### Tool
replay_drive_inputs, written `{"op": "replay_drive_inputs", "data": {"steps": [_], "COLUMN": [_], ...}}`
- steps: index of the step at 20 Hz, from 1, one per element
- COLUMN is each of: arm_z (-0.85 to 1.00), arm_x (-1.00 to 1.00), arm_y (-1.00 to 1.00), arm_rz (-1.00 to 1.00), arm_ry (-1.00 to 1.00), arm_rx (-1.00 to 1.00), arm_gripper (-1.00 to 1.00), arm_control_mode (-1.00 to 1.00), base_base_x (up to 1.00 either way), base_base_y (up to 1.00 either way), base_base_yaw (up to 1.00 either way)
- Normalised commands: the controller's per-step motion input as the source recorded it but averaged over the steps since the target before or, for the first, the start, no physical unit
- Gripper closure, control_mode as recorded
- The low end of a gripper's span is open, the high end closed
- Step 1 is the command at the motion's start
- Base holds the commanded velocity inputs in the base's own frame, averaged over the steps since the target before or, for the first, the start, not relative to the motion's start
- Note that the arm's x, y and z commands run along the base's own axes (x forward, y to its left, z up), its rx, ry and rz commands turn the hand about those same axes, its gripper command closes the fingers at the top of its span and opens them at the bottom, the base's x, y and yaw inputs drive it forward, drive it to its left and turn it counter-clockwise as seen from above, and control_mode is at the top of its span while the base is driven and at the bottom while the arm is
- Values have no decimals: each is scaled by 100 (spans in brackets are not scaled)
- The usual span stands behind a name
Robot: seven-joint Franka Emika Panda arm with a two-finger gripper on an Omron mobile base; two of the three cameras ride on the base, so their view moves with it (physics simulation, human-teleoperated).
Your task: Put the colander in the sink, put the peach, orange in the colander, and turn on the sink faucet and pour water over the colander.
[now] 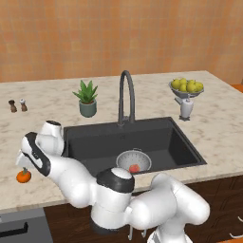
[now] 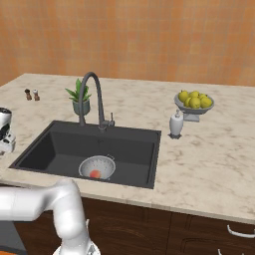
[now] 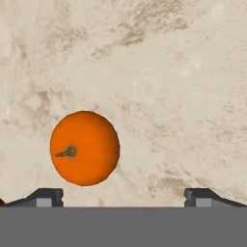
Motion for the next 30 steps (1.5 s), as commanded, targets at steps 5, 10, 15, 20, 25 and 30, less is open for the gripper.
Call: {"op": "replay_drive_inputs", "data": {"steps": [5, 10, 15, 20, 25, 30], "arm_z": [-9, -18, -28, -10, -2, -12], "arm_x": [18, 13, -2, -27, -26, -22], "arm_y": [40, 40, 17, -2, -15, -23], "arm_rz": [-8, -7, -6, -11, -14, -15], "arm_ry": [8, 0, 1, 2, 0, 0], "arm_rx": [-10, -5, -7, -8, -6, -7], "arm_gripper": [-100, -100, -100, -100, -100, -100], "arm_control_mode": [-100, -100, -100, -100, -100, -100], "base_base_x": [0, 0, 0, 0, 0, 0], "base_base_y": [0, 0, 0, 0, 0, 0], "base_base_yaw": [0, 0, 0, 0, 0, 0]}}
